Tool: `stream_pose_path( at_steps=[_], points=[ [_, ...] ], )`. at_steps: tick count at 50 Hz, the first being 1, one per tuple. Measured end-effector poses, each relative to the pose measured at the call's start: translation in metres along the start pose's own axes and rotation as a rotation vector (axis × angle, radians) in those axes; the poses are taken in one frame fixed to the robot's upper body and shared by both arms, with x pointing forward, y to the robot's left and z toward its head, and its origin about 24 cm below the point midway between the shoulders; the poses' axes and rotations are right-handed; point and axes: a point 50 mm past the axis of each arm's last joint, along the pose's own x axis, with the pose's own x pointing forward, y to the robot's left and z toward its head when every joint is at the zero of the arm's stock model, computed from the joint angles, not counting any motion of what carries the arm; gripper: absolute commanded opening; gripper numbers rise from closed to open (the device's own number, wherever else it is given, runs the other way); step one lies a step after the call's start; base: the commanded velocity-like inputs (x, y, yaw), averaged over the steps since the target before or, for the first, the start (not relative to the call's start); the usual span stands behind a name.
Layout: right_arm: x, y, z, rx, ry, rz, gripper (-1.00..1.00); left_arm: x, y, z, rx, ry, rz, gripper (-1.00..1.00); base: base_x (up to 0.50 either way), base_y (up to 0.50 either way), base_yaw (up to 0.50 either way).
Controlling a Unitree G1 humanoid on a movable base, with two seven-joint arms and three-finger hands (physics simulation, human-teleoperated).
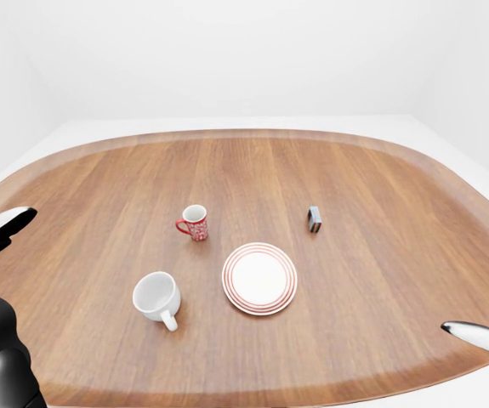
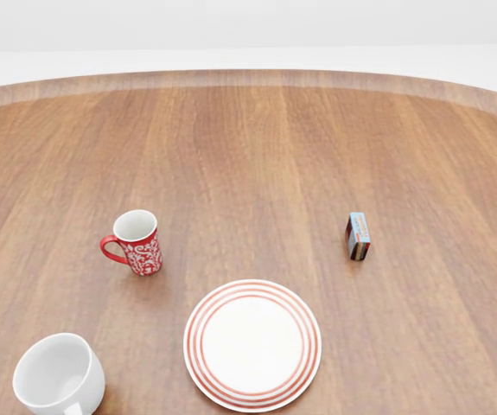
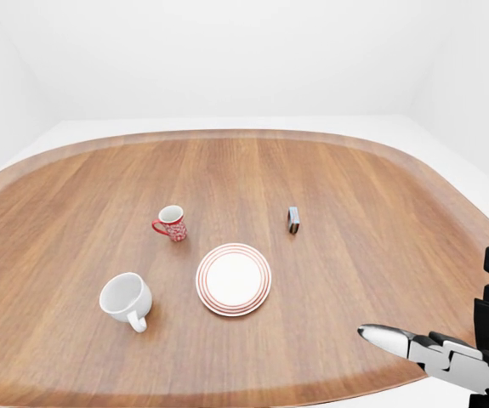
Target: Put the white mug on the plate.
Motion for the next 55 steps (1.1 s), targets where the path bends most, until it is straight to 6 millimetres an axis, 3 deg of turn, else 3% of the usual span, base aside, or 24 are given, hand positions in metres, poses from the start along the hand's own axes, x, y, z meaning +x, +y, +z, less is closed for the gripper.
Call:
stream_pose_path(
  at_steps=[9,55],
  points=[
    [-0.0011,-0.0004,-0.0005,-0.010,0.005,-0.002,1.00,-0.0006,-0.0001,-0.0001,0.001,0.001,-0.001,1.00,0.00,0.07,0.00],
    [0.0032,0.0037,-0.0001,-0.014,-0.004,0.016,1.00,-0.0017,-0.0016,-0.0011,0.003,0.003,-0.006,1.00,0.04,0.34,0.00]
  ],
)
